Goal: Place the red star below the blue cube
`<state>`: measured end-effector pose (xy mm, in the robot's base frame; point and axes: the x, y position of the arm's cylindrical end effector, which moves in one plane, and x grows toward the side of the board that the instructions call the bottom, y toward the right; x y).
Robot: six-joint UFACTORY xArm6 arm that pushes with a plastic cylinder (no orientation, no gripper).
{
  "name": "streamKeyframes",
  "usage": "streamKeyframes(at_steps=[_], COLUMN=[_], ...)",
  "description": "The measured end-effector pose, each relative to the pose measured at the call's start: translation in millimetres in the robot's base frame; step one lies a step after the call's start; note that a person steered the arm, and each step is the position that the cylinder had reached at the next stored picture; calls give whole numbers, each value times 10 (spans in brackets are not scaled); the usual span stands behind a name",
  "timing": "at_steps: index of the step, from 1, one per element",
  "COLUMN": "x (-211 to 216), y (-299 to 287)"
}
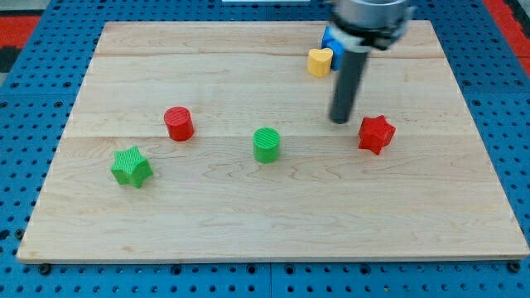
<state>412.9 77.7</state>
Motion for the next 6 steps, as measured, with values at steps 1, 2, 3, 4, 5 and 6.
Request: streamKeyframes(at_steps=[1,2,3,4,5,6], x=[373,786,603,-54,-449,326], y=[334,115,749,586,523,884])
